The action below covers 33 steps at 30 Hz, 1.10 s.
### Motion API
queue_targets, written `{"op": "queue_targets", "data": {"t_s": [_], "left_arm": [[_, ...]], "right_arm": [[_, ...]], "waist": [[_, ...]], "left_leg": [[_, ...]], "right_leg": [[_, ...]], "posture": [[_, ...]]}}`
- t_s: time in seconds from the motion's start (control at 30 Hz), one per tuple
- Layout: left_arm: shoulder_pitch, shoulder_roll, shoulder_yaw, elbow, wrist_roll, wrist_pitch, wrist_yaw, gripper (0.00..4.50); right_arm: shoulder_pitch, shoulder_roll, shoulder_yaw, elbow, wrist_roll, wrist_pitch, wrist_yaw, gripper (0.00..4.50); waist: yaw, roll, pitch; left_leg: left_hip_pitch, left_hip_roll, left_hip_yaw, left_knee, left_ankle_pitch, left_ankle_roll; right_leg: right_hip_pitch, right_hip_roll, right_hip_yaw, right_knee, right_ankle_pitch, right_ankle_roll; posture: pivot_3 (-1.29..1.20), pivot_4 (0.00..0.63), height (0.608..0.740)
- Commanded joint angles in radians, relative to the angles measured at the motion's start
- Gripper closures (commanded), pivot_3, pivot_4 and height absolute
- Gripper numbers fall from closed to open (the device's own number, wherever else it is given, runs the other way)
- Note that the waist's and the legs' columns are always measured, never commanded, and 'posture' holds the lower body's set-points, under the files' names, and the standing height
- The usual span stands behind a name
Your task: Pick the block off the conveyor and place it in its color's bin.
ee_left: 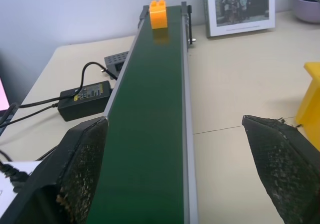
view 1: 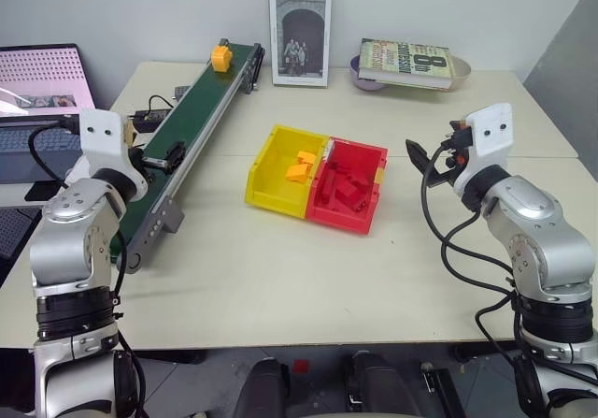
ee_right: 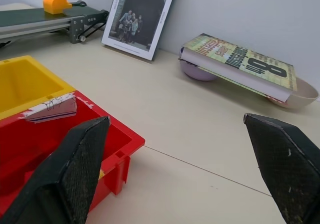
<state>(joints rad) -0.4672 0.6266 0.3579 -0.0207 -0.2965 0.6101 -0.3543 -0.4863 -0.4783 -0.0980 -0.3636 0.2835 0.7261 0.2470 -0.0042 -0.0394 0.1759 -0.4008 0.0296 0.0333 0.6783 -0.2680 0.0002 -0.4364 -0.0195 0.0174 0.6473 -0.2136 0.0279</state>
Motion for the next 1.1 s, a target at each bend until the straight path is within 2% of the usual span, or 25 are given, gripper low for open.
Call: {"op": "queue_targets", "data": {"t_s": [0.03, 0.17, 0.23, 0.37, 0.5, 0.77, 1.1], "left_arm": [[0.002, 0.009, 0.034, -0.056, -0.011, -0.006, 0.016, 0.02], [0.0, 0.008, 0.084, -0.06, -0.047, -0.015, 0.021, 0.02], [-0.001, 0.019, 0.1, -0.053, -0.06, -0.006, 0.012, 0.02], [-0.002, 0.036, 0.128, 0.025, -0.067, -0.06, -0.018, 0.02], [0.008, 0.032, 0.111, 0.032, -0.062, -0.077, -0.024, 0.02], [0.007, 0.036, 0.096, 0.051, -0.066, -0.069, -0.046, 0.02], [-0.035, 0.047, 0.054, 0.141, -0.045, -0.069, -0.062, 0.02]], "right_arm": [[-0.028, -0.002, -0.017, -0.013, -0.009, -0.027, 0.006, 0.0], [-0.049, -0.011, -0.013, 0.002, 0.01, -0.033, 0.047, 0.0], [-0.073, -0.02, -0.008, 0.008, 0.049, -0.047, 0.116, 0.0], [-0.15, -0.019, 0.003, 0.004, 0.236, -0.006, 0.341, 0.0], [-0.173, -0.033, 0.034, 0.007, 0.294, -0.001, 0.443, 0.0], [-0.195, -0.044, 0.087, -0.017, 0.345, 0.015, 0.528, 0.0], [-0.197, -0.054, 0.095, -0.037, 0.353, 0.018, 0.534, 0.0]], "waist": [[0.0, 0.0, 0.0], [0.0, 0.0, 0.0], [-0.001, 0.0, 0.0], [-0.003, 0.0, 0.0], [-0.004, 0.0, 0.0], [0.0, 0.0, 0.0], [0.0, 0.0, 0.0]], "left_leg": [[0.0, 0.0, 0.0, 0.0, 0.0, 0.0], [0.0, 0.0, 0.0, 0.0, 0.0, 0.0], [0.0, 0.0, 0.0, 0.0, 0.0, 0.0], [0.0, 0.0, 0.0, 0.0, 0.0, 0.0], [0.0, 0.001, -0.001, 0.0, 0.0, 0.0], [0.0, 0.0, 0.0, 0.0, 0.0, 0.0], [0.0, 0.0, -0.001, 0.0, 0.0, 0.0]], "right_leg": [[0.0, 0.0, 0.0, 0.0, 0.0, 0.0], [0.0, 0.0, 0.0, 0.0, 0.0, 0.0], [0.0, 0.0, 0.0, 0.0, 0.0, 0.0], [0.0, 0.0, 0.0, 0.0, 0.0, 0.0], [0.0, 0.001, -0.002, 0.0, 0.0, 0.0], [0.0, -0.001, -0.001, 0.0, 0.0, 0.0], [0.0, -0.001, -0.002, 0.0, 0.0, 0.0]], "posture": [[0.0, 0.15, 0.74], [0.0, 0.15, 0.74], [0.0, 0.15, 0.74], [0.0, 0.15, 0.74], [0.0, 0.15, 0.74], [0.0, 0.15, 0.74], [0.0, 0.15, 0.74]]}}
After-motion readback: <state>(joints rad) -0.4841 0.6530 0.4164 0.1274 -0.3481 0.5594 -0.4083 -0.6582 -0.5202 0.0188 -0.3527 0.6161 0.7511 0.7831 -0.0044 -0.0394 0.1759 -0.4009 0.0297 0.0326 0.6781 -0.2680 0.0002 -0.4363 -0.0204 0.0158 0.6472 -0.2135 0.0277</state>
